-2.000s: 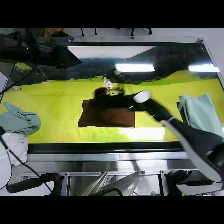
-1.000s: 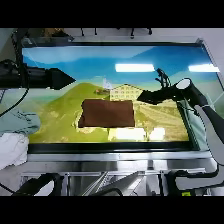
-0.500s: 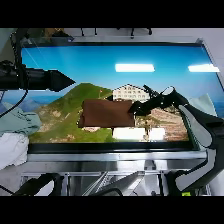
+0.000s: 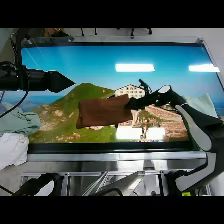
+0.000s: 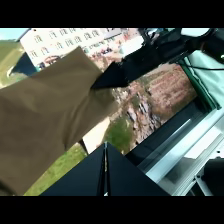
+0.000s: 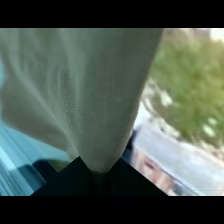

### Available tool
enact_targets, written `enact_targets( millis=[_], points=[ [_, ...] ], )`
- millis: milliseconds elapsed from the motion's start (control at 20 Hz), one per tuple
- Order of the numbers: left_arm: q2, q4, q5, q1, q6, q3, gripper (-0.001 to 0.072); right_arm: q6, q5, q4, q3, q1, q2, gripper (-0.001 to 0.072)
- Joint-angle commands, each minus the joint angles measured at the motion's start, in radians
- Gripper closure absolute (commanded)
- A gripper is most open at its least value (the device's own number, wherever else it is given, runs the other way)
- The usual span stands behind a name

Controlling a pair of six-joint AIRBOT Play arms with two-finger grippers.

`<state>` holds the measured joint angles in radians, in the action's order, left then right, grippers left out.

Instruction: Fold the shirts.

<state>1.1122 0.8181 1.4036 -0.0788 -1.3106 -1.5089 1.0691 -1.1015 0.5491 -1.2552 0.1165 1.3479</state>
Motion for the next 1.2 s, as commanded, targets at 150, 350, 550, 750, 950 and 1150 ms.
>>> enact_targets(
  millis=[150,350,550,750,950,1150],
  points=[
    [0.000,0.002,0.011,0.001,0.003,0.000,0.0693,0.208,0.001,0.143,-0.209,-0.243,-0.270,0.0688],
    [0.000,0.002,0.011,0.001,0.008,0.000,0.0693,0.281,-0.006,0.149,-0.315,-0.503,-0.315,0.0689],
    [0.000,0.002,0.011,0.000,0.028,0.002,0.0693,0.263,0.004,0.144,-0.352,-0.734,-0.310,0.0689],
    [0.000,0.002,0.011,0.001,0.043,0.002,0.0693,0.264,-0.135,0.143,-0.352,-0.872,-0.299,0.0689],
    [0.000,0.002,0.011,0.000,0.055,0.002,0.0692,0.313,-0.274,0.159,-0.352,-0.924,-0.312,0.0689],
    [0.000,0.001,0.011,0.000,0.056,0.002,0.0693,0.474,-0.330,0.347,-0.351,-0.929,-0.400,0.0688]
  ],
)
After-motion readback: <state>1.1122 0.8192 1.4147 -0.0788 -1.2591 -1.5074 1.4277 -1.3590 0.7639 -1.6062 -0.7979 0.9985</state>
